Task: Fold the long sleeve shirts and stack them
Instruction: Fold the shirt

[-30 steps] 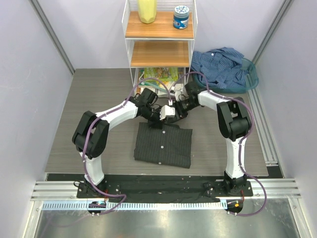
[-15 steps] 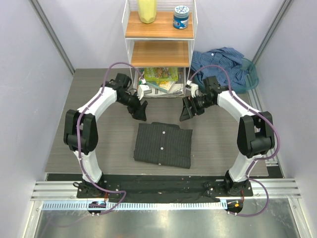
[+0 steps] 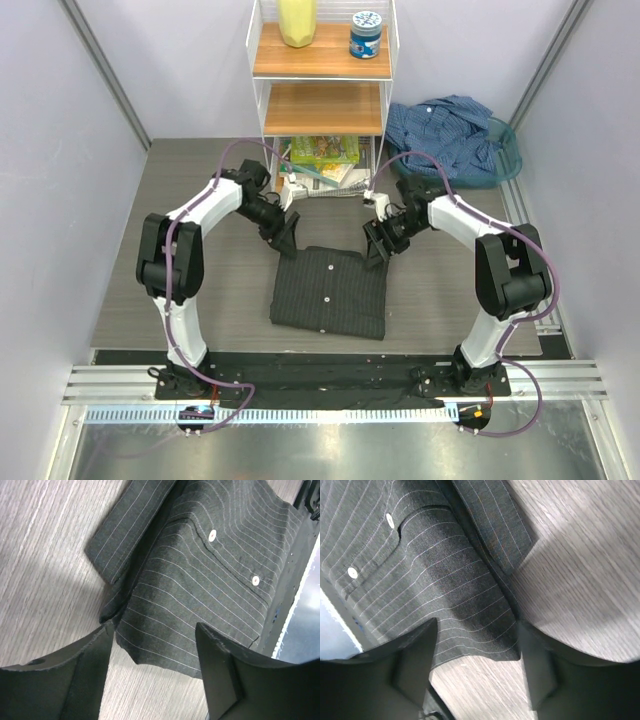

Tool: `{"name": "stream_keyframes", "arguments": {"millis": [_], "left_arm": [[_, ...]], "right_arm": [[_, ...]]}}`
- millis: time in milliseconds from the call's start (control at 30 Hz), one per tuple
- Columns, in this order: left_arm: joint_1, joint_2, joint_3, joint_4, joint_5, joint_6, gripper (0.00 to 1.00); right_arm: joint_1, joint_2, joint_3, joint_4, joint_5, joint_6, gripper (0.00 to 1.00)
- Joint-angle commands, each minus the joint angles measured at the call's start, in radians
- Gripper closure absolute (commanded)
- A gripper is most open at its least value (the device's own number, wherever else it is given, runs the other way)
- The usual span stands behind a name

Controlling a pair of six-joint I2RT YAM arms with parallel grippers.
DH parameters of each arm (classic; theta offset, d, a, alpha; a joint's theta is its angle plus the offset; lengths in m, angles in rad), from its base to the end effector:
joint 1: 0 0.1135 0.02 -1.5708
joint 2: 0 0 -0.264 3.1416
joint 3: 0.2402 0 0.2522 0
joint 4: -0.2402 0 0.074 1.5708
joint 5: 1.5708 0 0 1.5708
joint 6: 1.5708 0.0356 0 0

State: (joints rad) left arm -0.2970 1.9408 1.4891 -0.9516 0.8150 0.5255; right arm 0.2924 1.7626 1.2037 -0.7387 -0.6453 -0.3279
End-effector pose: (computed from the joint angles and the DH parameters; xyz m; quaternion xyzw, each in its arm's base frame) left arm 0.3543 -0.1355 0.2097 0.3961 0.8254 -0.3836 0.1213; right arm 0.3170 0.1178 0.1950 -0.3279 0.8816 0.3118 0.1347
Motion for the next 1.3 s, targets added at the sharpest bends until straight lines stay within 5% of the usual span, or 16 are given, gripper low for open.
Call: {"name": "stream_keyframes", "arguments": {"millis": [0,33,167,233,300,933,1033,1067,1133,1233,1267], "left_arm": [[-0.005,0.032,0.017,-0.016,0.009,-0.019,0.44],[-0.005,0.033,0.019,-0.033,0.006,-0.009,0.47],[-0.005,0.038,0.026,-0.047,0.009,0.001,0.69],[-0.004,0.037,0.042,-0.045,-0.002,0.001,0.9],[0.004,0.026,0.048,-0.015,-0.017,-0.028,1.0],[0.033,0.225,0.106,0.214,-0.289,-0.174,1.0],[0.035,0.215,0.117,0.215,-0.303,-0.174,0.91],[0.035,0.207,0.119,0.209,-0.303,-0.174,0.75],[0.045,0.161,0.12,0.195,-0.259,-0.183,0.64],[0.074,-0.012,0.062,0.226,-0.228,-0.231,0.5],[0.082,-0.069,0.039,0.27,-0.223,-0.257,0.36]], "right_arm": [[0.022,0.005,0.005,-0.004,0.026,-0.066,0.4],[0.022,0.003,0.005,-0.008,0.029,-0.077,0.54],[0.028,-0.008,0.017,-0.011,0.055,-0.089,0.81],[0.027,-0.02,0.036,-0.019,0.073,-0.092,0.99],[0.027,-0.034,0.06,-0.027,0.094,-0.092,0.99],[0.024,0.156,0.096,0.263,0.406,0.033,0.99],[0.025,0.175,0.119,0.262,0.423,0.047,0.99],[0.027,0.169,0.122,0.262,0.427,0.053,0.92],[0.022,0.129,0.137,0.251,0.417,0.069,0.81],[0.021,0.025,0.189,0.211,0.385,0.113,0.53],[0.017,-0.007,0.216,0.194,0.363,0.131,0.37]]}}
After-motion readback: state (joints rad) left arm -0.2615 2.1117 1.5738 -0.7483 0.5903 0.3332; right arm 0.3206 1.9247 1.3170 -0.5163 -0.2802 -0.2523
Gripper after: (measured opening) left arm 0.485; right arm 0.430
